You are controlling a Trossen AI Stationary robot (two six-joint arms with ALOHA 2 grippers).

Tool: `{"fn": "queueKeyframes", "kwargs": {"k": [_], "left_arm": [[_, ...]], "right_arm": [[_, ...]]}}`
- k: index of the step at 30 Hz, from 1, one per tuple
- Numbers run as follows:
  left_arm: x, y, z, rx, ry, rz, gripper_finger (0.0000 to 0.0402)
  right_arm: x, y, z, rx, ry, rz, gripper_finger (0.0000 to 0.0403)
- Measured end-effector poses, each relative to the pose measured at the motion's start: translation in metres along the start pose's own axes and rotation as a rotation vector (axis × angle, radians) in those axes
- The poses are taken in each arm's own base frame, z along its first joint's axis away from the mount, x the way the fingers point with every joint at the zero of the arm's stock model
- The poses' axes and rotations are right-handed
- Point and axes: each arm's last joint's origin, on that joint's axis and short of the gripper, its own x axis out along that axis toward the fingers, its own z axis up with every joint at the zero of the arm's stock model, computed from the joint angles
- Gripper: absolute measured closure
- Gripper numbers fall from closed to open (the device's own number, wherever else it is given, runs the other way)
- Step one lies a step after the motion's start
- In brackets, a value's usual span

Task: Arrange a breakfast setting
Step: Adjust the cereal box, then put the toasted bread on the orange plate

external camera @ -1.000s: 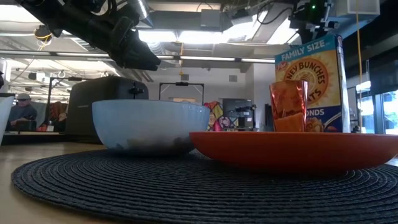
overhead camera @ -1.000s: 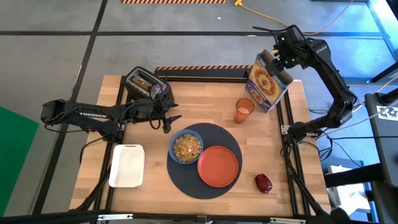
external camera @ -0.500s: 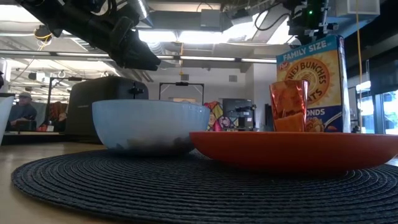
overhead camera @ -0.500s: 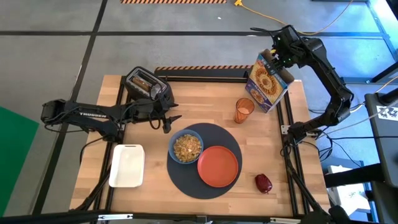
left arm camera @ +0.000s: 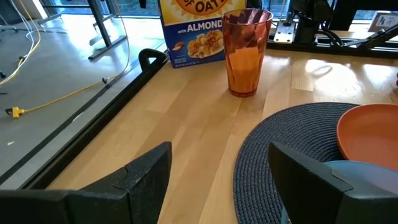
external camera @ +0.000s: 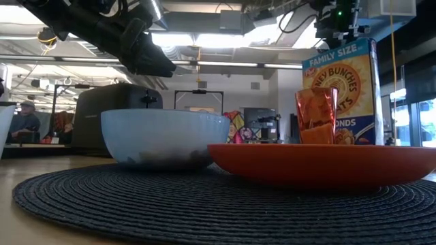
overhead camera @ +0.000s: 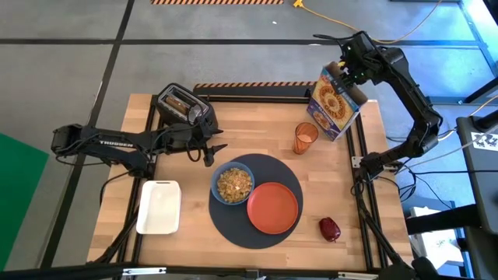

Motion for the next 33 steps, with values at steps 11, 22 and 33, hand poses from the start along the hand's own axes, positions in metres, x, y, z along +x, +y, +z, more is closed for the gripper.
{"fn": "queueKeyframes", "kwargs": {"k": [11, 22, 33], "left_arm": [[0.000, 0.000, 0.000, 0.000, 0.000, 0.000, 0.0140], [0.000, 0.000, 0.000, 0.000, 0.000, 0.000, 0.0140], [0.000, 0.000, 0.000, 0.000, 0.000, 0.000, 0.0140]], "right_arm": [[-0.017, -0.004, 0.005, 0.022, -0.071, 0.058, 0.0204], [-0.020, -0.006, 0.006, 0.028, -0.087, 0.041, 0.0204], [-0.020, -0.006, 0.006, 0.028, -0.086, 0.040, 0.0204]]}}
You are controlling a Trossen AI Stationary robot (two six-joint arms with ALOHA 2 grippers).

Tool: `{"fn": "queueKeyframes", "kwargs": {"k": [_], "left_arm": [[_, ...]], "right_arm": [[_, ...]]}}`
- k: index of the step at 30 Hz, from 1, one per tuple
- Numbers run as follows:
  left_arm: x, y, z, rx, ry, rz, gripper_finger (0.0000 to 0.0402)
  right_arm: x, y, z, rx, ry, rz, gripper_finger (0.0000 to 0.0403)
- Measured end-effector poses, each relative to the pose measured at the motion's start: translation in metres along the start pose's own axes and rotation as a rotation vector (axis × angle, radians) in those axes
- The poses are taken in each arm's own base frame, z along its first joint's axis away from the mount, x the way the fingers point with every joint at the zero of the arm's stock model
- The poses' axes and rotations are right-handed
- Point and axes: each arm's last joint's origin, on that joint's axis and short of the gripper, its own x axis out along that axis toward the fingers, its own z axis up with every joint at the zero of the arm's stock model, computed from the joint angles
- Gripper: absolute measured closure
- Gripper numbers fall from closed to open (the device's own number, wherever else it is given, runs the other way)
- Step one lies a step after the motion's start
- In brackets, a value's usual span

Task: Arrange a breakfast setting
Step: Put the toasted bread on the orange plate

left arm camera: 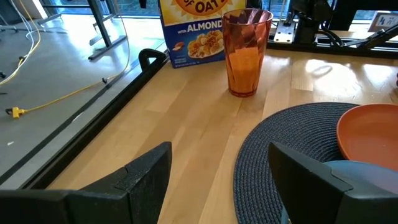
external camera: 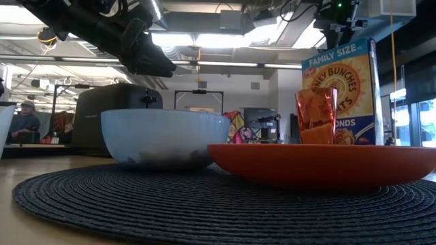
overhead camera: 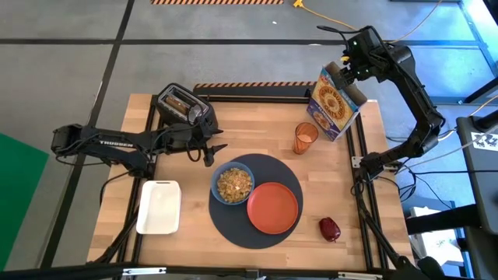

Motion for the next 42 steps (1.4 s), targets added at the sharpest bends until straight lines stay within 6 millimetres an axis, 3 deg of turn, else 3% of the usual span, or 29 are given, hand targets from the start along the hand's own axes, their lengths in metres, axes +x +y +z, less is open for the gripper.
{"fn": "queueKeyframes", "kwargs": {"k": [27, 35, 42], "left_arm": [[0.000, 0.000, 0.000, 0.000, 0.000, 0.000, 0.0140], [0.000, 0.000, 0.000, 0.000, 0.000, 0.000, 0.0140], [0.000, 0.000, 0.000, 0.006, 0.000, 0.000, 0.0140]], "right_arm": [[-0.001, 0.000, 0.003, -0.030, -0.039, -0.001, 0.0204], [-0.020, -0.006, 0.005, -0.044, -0.202, 0.001, 0.0204], [-0.043, -0.005, 0.002, -0.136, -0.371, 0.219, 0.0204]]}}
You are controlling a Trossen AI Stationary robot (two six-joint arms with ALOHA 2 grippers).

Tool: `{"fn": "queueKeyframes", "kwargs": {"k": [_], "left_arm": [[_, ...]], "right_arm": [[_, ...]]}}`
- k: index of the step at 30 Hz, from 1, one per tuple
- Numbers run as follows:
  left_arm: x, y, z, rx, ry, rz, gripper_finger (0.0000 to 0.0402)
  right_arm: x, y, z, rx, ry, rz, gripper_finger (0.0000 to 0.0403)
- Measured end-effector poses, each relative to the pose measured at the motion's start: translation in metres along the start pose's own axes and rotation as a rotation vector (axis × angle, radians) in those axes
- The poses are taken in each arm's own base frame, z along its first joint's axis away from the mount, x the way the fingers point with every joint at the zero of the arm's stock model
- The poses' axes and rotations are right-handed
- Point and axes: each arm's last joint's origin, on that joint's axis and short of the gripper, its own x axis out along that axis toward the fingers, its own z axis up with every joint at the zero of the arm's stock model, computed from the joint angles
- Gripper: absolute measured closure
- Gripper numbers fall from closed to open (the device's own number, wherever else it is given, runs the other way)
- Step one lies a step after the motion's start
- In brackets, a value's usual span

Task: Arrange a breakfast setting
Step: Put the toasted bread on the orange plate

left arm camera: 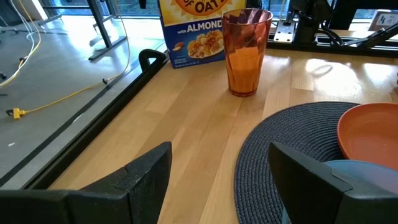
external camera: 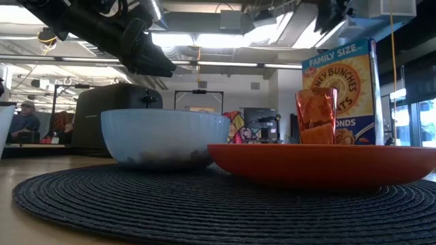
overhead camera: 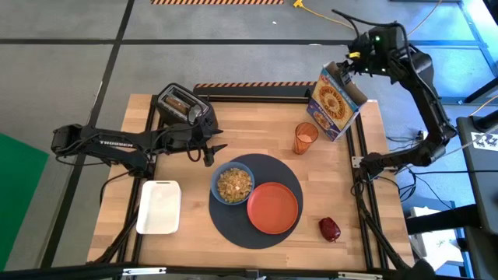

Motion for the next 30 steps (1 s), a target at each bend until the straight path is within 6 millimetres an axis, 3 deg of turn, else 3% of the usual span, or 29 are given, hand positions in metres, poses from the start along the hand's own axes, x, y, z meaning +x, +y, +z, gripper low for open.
{"fn": "queueKeyframes", "kwargs": {"k": [5, 9, 17, 23, 30], "left_arm": [[0.000, 0.000, 0.000, 0.000, 0.000, 0.000, 0.0140], [0.000, 0.000, 0.000, 0.000, 0.000, 0.001, 0.0140], [0.000, 0.000, 0.000, 0.000, 0.000, 0.009, 0.0140], [0.000, 0.000, 0.000, 0.001, 0.000, 0.008, 0.0140], [0.000, 0.000, 0.000, 0.000, 0.001, 0.008, 0.0140]], "right_arm": [[-0.009, 0.008, 0.004, -0.025, -0.112, 0.226, 0.0204], [-0.012, 0.026, 0.008, -0.122, -0.148, 0.333, 0.0204], [-0.024, 0.086, 0.013, -0.347, -0.215, 0.502, 0.0204], [-0.033, 0.129, 0.005, -0.416, -0.207, 0.587, 0.0204], [-0.017, 0.175, -0.019, -0.442, -0.138, 0.717, 0.0204]]}}
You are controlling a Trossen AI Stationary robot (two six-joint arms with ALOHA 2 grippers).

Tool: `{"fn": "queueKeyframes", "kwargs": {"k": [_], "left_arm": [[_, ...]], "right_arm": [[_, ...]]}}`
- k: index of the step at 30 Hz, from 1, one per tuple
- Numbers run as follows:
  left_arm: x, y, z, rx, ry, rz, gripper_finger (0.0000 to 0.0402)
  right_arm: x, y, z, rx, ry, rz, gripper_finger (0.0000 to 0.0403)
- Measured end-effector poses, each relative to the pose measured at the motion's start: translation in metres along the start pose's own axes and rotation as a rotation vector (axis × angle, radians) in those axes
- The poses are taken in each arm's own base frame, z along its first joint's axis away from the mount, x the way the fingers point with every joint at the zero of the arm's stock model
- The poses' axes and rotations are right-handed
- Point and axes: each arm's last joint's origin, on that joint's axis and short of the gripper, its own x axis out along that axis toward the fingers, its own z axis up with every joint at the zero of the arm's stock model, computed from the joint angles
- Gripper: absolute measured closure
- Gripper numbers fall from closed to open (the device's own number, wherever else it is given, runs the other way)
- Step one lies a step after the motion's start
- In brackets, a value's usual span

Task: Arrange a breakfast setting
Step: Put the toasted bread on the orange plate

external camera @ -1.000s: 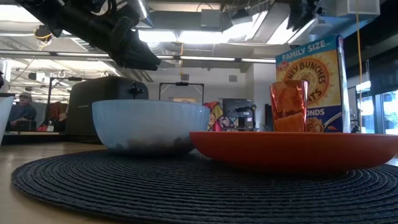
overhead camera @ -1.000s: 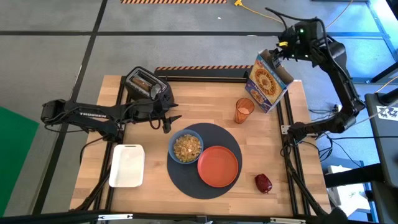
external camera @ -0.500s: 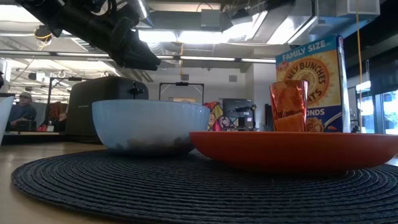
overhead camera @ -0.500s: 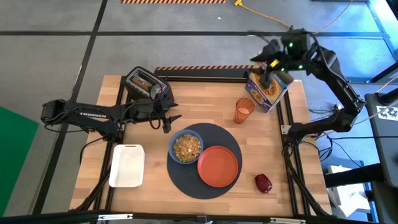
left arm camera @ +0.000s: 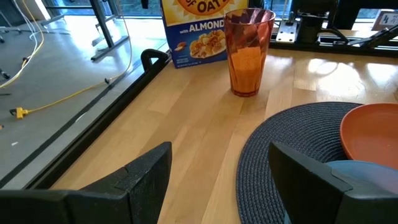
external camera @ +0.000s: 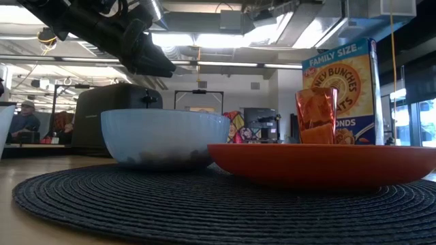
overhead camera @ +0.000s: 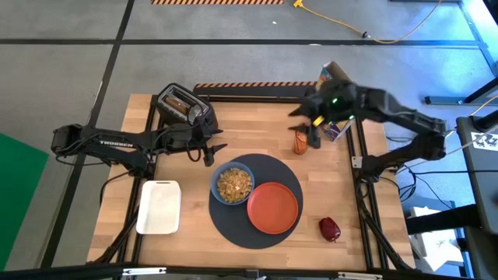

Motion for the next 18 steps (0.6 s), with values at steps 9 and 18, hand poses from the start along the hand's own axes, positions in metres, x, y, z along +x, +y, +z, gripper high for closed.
{"fn": "queueKeyframes", "kwargs": {"k": [9, 18], "left_arm": [[0.000, 0.000, -0.002, -0.001, 0.016, -0.001, 0.0140], [0.000, 0.000, -0.002, -0.003, 0.016, -0.001, 0.0140]], "right_arm": [[0.064, 0.052, -0.029, -0.087, -0.005, -0.001, 0.0204], [0.095, 0.102, -0.068, -0.118, 0.028, -0.124, 0.0204]]}}
